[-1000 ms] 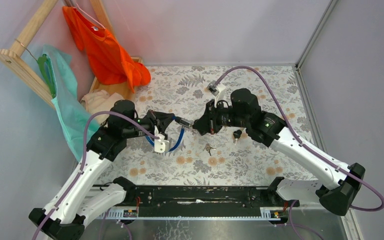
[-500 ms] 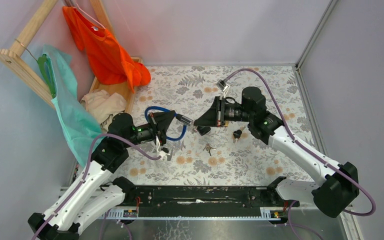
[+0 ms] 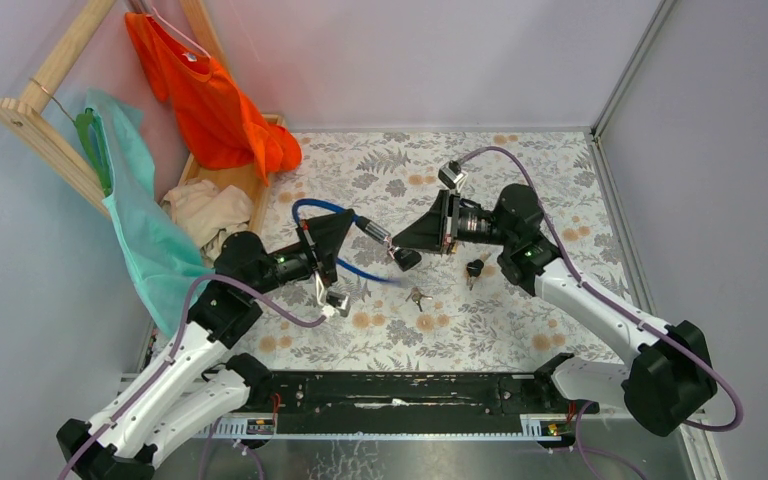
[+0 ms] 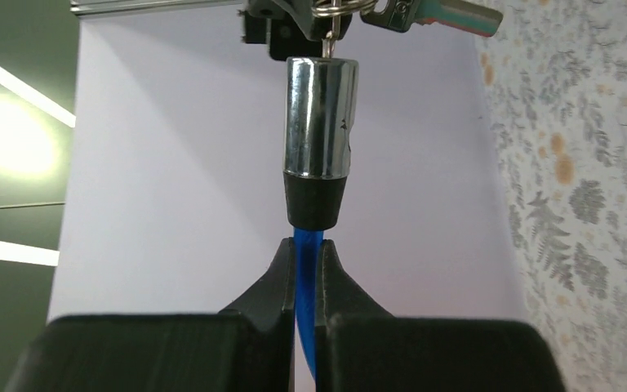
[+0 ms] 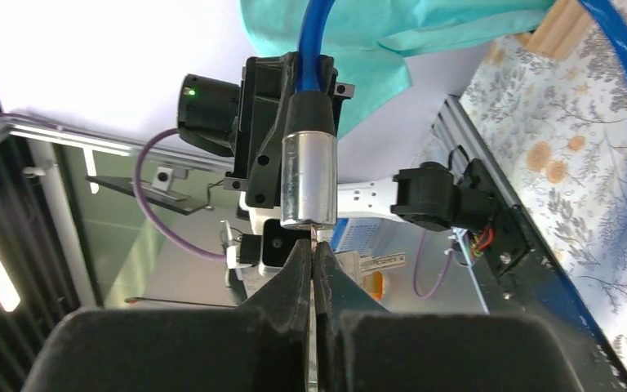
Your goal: Unlock with the key
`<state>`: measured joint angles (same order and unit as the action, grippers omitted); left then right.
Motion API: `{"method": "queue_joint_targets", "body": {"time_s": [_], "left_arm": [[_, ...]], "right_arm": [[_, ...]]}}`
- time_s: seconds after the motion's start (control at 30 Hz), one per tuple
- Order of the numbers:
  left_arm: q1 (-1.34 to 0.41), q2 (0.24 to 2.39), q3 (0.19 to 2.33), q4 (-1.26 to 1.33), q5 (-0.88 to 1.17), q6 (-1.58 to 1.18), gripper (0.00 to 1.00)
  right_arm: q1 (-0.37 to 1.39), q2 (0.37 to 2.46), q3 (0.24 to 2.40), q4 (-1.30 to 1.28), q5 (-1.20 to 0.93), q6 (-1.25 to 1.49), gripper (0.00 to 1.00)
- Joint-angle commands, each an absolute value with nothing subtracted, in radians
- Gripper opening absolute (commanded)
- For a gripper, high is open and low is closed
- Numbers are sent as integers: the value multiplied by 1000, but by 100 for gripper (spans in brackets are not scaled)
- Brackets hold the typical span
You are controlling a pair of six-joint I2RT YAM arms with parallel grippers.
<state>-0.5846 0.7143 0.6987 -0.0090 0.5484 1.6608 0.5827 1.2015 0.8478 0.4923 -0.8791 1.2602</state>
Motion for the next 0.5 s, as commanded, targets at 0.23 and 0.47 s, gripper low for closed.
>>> {"method": "queue_joint_targets", "body": {"time_s": [0.23,0.47], "left_arm": [[-612,756,812,129,518,1548,0],[-621,893,1100,-206,444,1051,0]], "right_arm": [[538,1152,877,628,-934,1327,19],[537,1045,1007,103,-745,916,99]]}}
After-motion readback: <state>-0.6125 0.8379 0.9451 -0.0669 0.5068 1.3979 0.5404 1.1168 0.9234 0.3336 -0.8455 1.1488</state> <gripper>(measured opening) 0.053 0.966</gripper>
